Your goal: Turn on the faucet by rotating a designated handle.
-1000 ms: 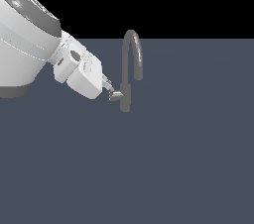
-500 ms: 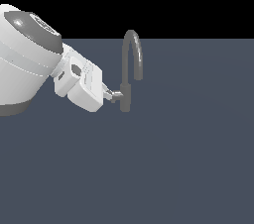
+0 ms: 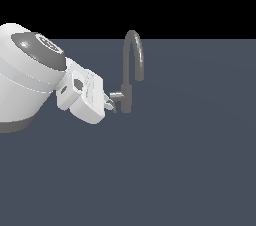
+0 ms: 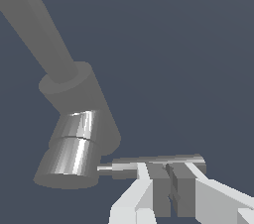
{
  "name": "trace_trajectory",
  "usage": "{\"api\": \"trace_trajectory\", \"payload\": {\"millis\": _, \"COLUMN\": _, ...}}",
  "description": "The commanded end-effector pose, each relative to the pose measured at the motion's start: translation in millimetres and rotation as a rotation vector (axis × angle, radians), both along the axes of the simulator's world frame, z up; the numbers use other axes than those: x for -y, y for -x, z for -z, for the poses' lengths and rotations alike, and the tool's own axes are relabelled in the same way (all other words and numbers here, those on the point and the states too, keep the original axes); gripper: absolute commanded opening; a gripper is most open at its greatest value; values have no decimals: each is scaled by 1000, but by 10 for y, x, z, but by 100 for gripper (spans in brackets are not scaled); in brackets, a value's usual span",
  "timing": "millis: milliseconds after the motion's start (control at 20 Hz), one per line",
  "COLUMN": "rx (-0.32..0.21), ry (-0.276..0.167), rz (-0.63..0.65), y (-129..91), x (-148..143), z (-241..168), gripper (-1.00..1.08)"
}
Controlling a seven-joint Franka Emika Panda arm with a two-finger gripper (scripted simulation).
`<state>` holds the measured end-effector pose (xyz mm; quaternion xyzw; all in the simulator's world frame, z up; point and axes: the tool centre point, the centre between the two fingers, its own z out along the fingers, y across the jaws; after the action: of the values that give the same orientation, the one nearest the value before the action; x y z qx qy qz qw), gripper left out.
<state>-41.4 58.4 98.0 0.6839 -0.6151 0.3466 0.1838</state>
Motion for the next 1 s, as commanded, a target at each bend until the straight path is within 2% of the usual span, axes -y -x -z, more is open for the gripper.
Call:
{"api": "trace_trajectory", "payload": {"millis": 0, "rx": -12, "ry": 7, "rz": 13, "y": 17, "x": 70, "z": 165, "gripper": -100}}
{"api": "trace_trajectory", "payload": {"millis": 300, "rx": -21, "ry": 9, "rz": 24, "y": -4, "x": 117, "z": 435, "gripper": -100}}
{"api": "trace_trajectory", "payload": {"millis": 350, "rx": 21, "ry": 4, "rz": -4, "y": -85, "x": -36, "z": 173, "gripper": -100}}
{"api": "trace_trajectory", "payload": {"millis": 950, "rx": -9, "ry": 8, "rz": 17, "y": -324, "x": 10, "z": 574, "gripper": -100}}
